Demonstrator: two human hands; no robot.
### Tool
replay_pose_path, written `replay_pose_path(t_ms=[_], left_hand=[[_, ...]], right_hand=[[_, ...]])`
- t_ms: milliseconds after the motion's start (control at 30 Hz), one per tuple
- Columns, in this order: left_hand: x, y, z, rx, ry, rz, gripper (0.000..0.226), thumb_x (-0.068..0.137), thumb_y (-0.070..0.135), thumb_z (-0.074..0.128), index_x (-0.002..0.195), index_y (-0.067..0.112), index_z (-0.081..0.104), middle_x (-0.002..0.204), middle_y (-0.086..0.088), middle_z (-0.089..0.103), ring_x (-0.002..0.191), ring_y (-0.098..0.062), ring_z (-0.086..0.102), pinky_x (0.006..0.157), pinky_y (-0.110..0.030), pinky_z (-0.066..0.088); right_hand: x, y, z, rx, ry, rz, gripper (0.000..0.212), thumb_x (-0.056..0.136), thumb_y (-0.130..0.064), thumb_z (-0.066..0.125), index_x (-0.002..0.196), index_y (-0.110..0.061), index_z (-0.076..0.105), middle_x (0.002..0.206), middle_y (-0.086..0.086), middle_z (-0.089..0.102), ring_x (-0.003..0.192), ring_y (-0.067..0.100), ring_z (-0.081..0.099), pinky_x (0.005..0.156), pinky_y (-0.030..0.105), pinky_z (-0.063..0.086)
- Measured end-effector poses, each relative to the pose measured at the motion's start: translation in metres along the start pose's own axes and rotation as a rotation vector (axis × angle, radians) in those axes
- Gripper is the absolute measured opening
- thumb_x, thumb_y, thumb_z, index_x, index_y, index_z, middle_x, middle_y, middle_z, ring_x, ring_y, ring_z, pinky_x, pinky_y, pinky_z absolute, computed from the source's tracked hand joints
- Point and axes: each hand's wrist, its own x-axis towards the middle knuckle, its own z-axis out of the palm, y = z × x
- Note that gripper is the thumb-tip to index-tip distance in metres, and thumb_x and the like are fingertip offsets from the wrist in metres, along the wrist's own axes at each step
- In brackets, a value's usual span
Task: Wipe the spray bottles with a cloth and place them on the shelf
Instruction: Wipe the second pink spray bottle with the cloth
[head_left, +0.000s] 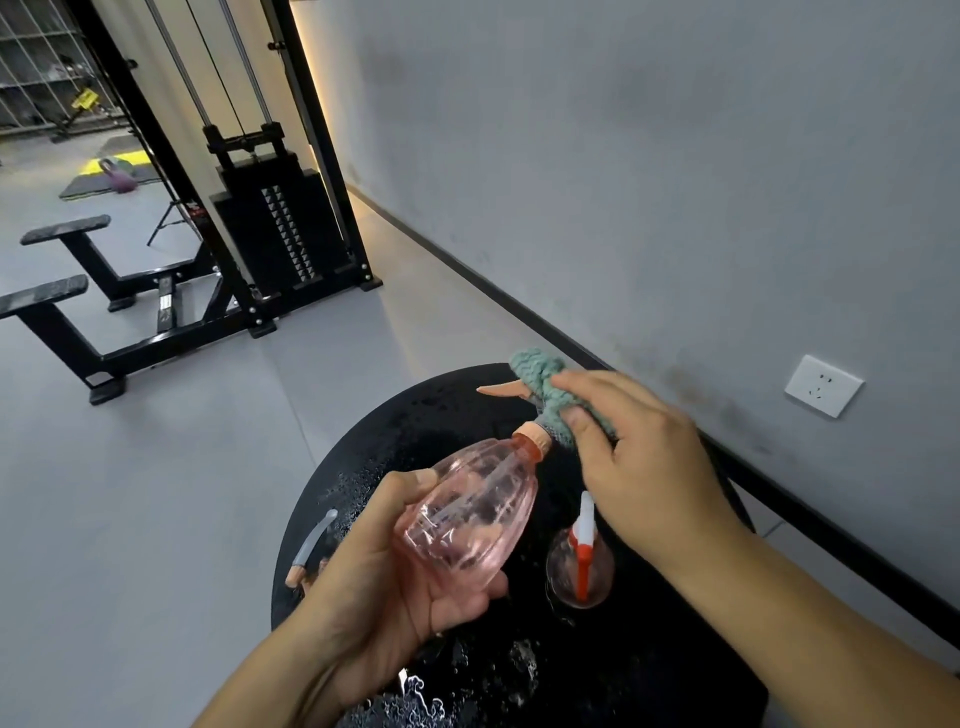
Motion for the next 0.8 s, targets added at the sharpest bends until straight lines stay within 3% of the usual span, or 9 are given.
replay_pose_path(t_ms=[167, 267, 400, 500, 633, 800], left_hand=[[0.001, 0.005, -0.010, -0.012, 0.041, 0.011, 0.064, 0.062, 0.045, 0.085, 0.116, 0.010, 0.078, 0.103, -0.028, 0.069, 0.068, -0.038, 0.070, 0.053, -0.036, 0.065], [0.000, 0.009, -0.012, -0.007, 0.027, 0.018, 0.075, 0.059, 0.046, 0.090, 0.123, 0.011, 0.075, 0.104, -0.030, 0.068, 0.069, -0.038, 0.071, 0.055, -0.037, 0.065], [0.000, 0.004, -0.001, 0.014, -0.001, 0.002, 0.057, 0.069, 0.044, 0.082, 0.115, 0.011, 0.079, 0.103, -0.027, 0.071, 0.070, -0.038, 0.070, 0.054, -0.036, 0.065], [0.000, 0.002, 0.000, -0.006, 0.049, 0.024, 0.038, 0.080, 0.041, 0.076, 0.103, 0.011, 0.082, 0.102, -0.025, 0.071, 0.067, -0.037, 0.069, 0.052, -0.034, 0.064], [0.001, 0.003, 0.000, -0.020, 0.003, -0.008, 0.060, 0.071, 0.048, 0.080, 0.119, 0.013, 0.077, 0.108, -0.026, 0.068, 0.070, -0.037, 0.069, 0.057, -0.035, 0.065], [0.003, 0.001, 0.000, -0.019, 0.015, 0.022, 0.062, 0.070, 0.046, 0.080, 0.121, 0.011, 0.076, 0.111, -0.025, 0.073, 0.071, -0.036, 0.069, 0.059, -0.036, 0.064]], right_hand=[[-0.003, 0.003, 0.005, -0.056, -0.196, 0.034, 0.031, 0.099, -0.012, 0.062, 0.125, -0.024, 0.072, 0.119, -0.018, 0.065, 0.107, -0.003, 0.059, 0.091, 0.000, 0.040], [-0.004, 0.000, 0.005, 0.001, -0.166, 0.042, 0.031, 0.099, -0.010, 0.062, 0.126, -0.022, 0.072, 0.120, -0.017, 0.066, 0.110, -0.004, 0.058, 0.093, -0.002, 0.038], [-0.002, -0.002, 0.005, 0.027, -0.044, 0.007, 0.032, 0.098, -0.007, 0.063, 0.127, -0.019, 0.072, 0.125, -0.012, 0.068, 0.114, -0.004, 0.059, 0.098, 0.001, 0.038], [-0.008, -0.004, 0.005, 0.039, -0.130, -0.003, 0.032, 0.098, -0.009, 0.063, 0.126, -0.022, 0.072, 0.123, -0.018, 0.066, 0.113, -0.008, 0.058, 0.096, -0.001, 0.037], [-0.008, -0.005, 0.004, 0.044, -0.149, -0.019, 0.033, 0.099, -0.008, 0.062, 0.126, -0.023, 0.072, 0.123, -0.018, 0.065, 0.115, -0.010, 0.056, 0.097, -0.001, 0.036], [-0.007, -0.011, 0.003, 0.030, -0.268, -0.100, 0.036, 0.099, -0.005, 0.061, 0.127, -0.026, 0.071, 0.126, -0.020, 0.064, 0.119, -0.005, 0.057, 0.103, 0.007, 0.041]])
